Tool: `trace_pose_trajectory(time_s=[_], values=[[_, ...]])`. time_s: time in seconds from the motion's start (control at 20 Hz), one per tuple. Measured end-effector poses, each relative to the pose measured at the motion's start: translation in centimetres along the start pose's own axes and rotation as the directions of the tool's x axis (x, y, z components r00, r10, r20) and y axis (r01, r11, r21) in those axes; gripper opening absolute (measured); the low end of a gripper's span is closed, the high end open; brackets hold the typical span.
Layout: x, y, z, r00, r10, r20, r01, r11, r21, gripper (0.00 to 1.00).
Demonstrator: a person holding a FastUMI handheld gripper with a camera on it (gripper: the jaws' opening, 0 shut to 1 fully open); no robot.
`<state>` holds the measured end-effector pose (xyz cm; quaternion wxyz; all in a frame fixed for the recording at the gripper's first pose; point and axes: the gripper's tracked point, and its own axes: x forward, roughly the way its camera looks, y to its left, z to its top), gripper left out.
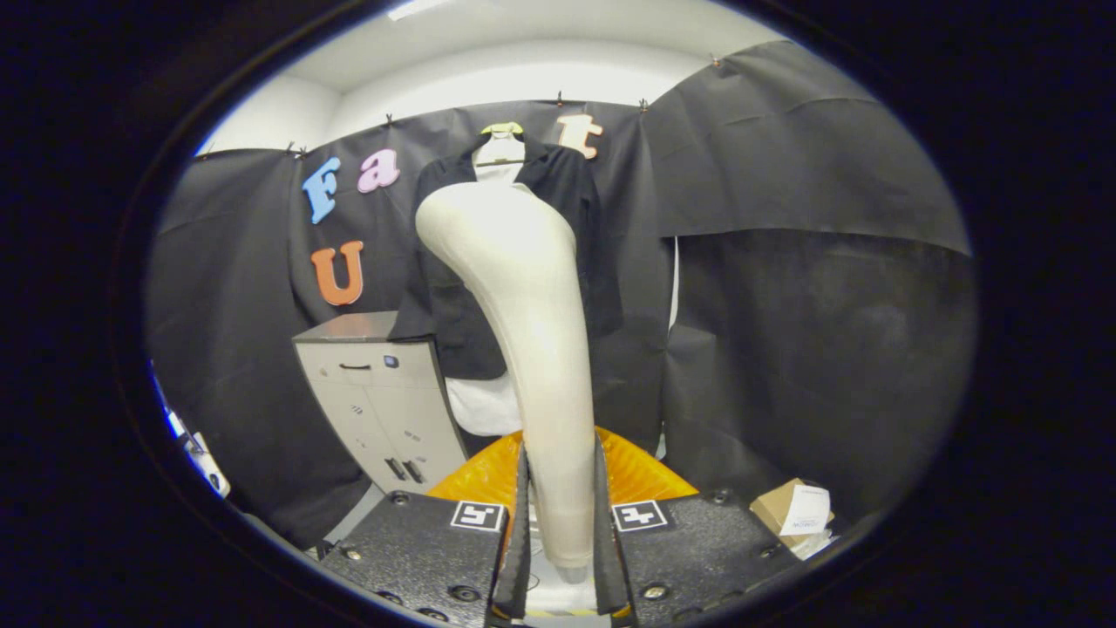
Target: Iron the clothes twice with a garment steamer, once on the left side and once on the right side.
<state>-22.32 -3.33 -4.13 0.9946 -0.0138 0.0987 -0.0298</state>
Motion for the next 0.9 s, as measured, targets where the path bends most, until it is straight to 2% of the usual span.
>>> trace_pose_trajectory(time_s=[0.25, 0.45, 0.9], values=[[-3.5, -0.3, 0.2, 0.999, 0.046, 0.022, -0.047, 0.999, 0.015, 0.32], [-4.6, -0.6, 0.9, 0.998, 0.047, 0.049, -0.049, 0.998, 0.032, 0.32], [-3.7, 1.2, 1.6, 0.998, 0.018, 0.058, -0.019, 1.000, 0.021, 0.32]])
